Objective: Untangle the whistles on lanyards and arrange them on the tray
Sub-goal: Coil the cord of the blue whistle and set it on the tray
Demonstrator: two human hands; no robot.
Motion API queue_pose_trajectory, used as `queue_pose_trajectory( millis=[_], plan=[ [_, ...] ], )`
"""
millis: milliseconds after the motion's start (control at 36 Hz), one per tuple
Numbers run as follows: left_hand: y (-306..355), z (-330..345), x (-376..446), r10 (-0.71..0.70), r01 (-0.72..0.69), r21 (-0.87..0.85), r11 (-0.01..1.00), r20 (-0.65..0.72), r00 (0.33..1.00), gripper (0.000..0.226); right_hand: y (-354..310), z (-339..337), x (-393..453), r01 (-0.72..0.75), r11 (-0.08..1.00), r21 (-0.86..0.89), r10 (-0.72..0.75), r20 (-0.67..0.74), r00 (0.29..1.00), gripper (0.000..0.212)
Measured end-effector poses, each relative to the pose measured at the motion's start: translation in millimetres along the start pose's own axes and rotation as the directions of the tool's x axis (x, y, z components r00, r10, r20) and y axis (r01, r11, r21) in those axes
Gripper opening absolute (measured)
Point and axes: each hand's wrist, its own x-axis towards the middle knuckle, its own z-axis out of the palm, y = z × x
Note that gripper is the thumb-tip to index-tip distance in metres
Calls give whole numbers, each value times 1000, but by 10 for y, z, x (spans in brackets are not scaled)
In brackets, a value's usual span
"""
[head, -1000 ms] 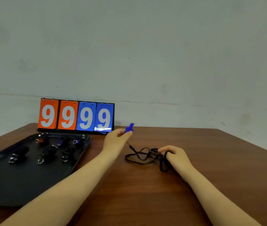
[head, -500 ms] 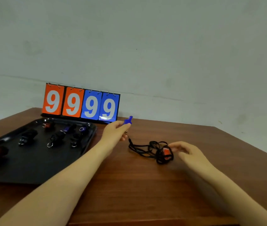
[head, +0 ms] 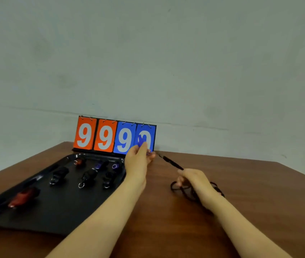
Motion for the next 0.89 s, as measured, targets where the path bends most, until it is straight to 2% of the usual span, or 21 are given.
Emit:
queue_pose_trajectory(
  millis=[83,139,194,250,278,361,417,500,556,583,639,750,778,833,889],
  plan=[
    [-21,-86,106,-7,-2,-63,998,-146,989,9,-55,-229,43,24,930,366,-8,-45,999,43],
    [-52,-136,158,-36,17,-92,996,-202,979,10,-80,-395,37,58,750,659,-8,-79,997,40],
    [-90,-185,199,-49,28,-90,996,-240,970,10,-123,-522,30,86,570,817,24,-121,992,39],
    [-127,-212,226,-41,20,-79,997,-274,961,10,-156,-620,40,123,459,880,53,-165,985,40],
    [-141,-209,227,-36,14,-78,997,-289,957,9,-157,-669,49,140,437,888,59,-184,981,40],
    [-140,-228,241,32,-41,-21,999,-328,944,12,-142,-723,94,170,474,864,65,-226,972,39],
    [-132,-236,233,95,-90,30,995,-341,935,16,-137,-750,101,173,461,871,64,-227,972,37],
    [-112,-270,228,133,-128,38,991,-364,922,23,-105,-823,71,176,322,930,62,-206,977,35],
    [-104,-280,226,89,-96,-2,995,-355,930,29,-49,-883,42,167,224,960,76,-188,979,33],
    [-112,-277,229,56,-69,-26,997,-343,938,29,-22,-903,37,166,218,962,88,-189,978,33],
    [-135,-265,208,1,-19,-53,998,-317,948,25,13,-914,40,173,297,939,131,-219,967,31],
    [-143,-247,167,1,-14,-42,999,-293,956,19,42,-861,50,170,698,695,244,-455,857,24],
    [-122,-251,166,12,-24,-38,999,-297,955,19,44,-847,45,153,754,639,249,-494,833,24],
    [-87,-269,176,31,-48,-48,998,-319,947,23,81,-843,41,124,770,625,280,-507,816,24],
    [-61,-294,178,39,-67,-70,995,-349,936,29,161,-876,40,94,700,708,371,-473,799,17]
  ],
)
